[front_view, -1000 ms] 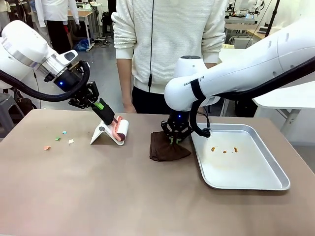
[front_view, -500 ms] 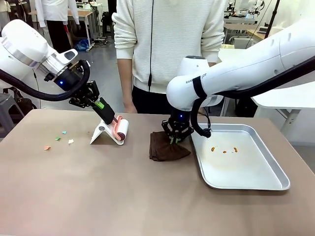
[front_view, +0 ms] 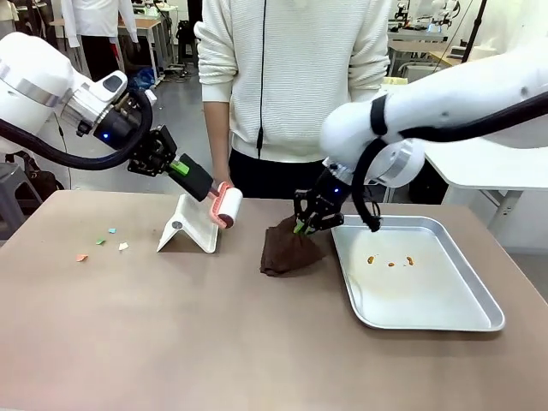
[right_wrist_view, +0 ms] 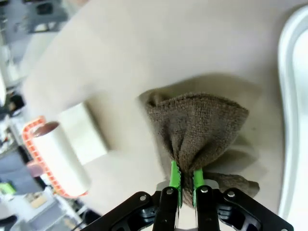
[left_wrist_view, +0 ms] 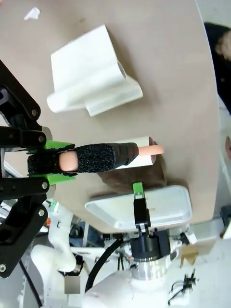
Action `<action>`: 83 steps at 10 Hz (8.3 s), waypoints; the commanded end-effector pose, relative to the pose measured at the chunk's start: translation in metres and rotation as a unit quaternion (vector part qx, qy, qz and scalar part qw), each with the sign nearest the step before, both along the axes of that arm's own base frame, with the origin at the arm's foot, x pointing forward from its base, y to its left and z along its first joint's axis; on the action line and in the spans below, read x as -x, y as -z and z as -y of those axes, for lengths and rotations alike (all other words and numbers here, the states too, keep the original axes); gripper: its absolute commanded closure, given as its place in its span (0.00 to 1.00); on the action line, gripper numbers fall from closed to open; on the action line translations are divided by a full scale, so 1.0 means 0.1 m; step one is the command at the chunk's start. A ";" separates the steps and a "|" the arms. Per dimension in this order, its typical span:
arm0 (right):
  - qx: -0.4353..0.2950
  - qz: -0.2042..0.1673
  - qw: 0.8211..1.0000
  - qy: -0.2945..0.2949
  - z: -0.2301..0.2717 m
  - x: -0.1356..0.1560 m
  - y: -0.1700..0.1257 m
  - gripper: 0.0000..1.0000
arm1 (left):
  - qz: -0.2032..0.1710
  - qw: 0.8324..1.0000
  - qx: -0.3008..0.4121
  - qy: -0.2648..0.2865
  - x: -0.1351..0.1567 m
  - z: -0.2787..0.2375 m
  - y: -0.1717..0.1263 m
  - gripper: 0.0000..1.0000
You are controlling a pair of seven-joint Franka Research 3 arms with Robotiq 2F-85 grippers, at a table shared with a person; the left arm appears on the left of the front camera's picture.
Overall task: Clean the surface of the table.
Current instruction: Hold the Lint Roller with your left hand and the towel with your right hand, then if a person points to the right, clean the right side of the table with your right hand, and if they point to the left, clean the left side with your left hand.
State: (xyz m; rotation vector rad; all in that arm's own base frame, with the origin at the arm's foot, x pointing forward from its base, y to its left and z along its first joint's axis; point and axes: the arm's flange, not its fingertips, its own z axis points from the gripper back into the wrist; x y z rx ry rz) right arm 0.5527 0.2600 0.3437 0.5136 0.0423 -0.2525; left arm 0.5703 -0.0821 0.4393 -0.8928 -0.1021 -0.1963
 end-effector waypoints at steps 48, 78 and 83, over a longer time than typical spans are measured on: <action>-0.327 0.268 0.886 0.191 4.75 3.06 0.05 1.00 | 0.073 0.969 0.229 -0.064 2.31 -4.58 0.73 1.00; -0.327 0.268 0.886 0.191 4.75 3.06 0.05 1.00 | -0.112 0.963 -0.094 -0.225 1.16 -2.68 0.91 0.80; -0.327 0.268 0.886 0.191 4.75 3.06 0.05 1.00 | -0.142 0.961 -0.117 -0.207 0.82 -2.30 0.83 0.80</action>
